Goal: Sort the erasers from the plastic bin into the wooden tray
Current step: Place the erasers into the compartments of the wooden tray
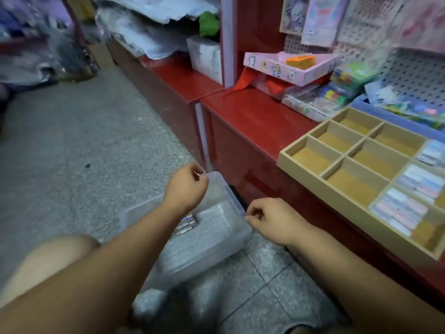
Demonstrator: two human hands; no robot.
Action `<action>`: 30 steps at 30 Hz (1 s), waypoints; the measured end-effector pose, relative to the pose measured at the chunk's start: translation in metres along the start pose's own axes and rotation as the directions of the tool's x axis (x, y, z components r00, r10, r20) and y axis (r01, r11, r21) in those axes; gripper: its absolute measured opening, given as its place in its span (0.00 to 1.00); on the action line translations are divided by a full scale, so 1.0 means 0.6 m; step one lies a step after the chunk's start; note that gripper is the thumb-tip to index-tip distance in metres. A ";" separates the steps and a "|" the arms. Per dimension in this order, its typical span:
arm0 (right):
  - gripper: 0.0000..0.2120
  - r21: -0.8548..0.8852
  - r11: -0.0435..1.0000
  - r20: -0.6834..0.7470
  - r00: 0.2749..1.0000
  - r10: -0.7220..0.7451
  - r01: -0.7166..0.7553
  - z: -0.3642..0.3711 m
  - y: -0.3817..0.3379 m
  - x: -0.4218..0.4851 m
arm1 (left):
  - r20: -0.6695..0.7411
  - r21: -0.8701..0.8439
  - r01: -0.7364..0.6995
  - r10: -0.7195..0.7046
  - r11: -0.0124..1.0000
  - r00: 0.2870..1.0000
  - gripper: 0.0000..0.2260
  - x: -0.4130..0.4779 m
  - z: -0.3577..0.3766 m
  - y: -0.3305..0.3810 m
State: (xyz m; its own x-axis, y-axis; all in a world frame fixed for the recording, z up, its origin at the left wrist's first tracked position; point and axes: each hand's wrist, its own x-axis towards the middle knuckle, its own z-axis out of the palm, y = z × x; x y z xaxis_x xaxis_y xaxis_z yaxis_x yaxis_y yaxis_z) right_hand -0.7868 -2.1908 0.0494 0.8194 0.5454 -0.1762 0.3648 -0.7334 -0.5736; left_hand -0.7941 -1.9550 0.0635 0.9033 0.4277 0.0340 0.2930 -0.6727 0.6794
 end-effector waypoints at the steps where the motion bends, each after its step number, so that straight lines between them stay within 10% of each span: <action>1: 0.06 -0.028 1.000 0.037 0.999 0.011 -0.010 0.015 0.005 0.011 | -0.006 -0.029 0.078 -0.079 0.997 0.997 0.03 -0.005 -0.002 -0.031; 8: 0.05 -0.250 0.968 0.199 0.978 0.064 -0.012 0.102 0.016 0.135 | -0.042 -0.198 0.501 -0.518 0.842 0.854 0.11 -0.022 0.044 -0.284; 17: 0.24 -0.537 0.841 0.015 0.995 0.099 -0.075 0.215 0.042 0.373 | -0.104 -0.460 0.612 -0.724 0.643 0.682 0.19 0.016 0.187 -0.481; 30: 0.34 -0.371 0.914 -0.056 0.987 0.151 -0.161 0.290 0.076 0.420 | -0.218 -0.848 0.398 -0.914 0.351 0.341 0.34 0.098 0.278 -0.517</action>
State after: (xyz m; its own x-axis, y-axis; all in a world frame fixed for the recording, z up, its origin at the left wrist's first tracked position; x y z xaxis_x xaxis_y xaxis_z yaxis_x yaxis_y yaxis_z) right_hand -0.6408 -2.0163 -0.1606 0.8888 0.4043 -0.2156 0.3654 -0.9093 -0.1989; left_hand -0.7798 -1.8219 -0.2674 -0.0279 0.8926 -0.4500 0.1963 0.4463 0.8731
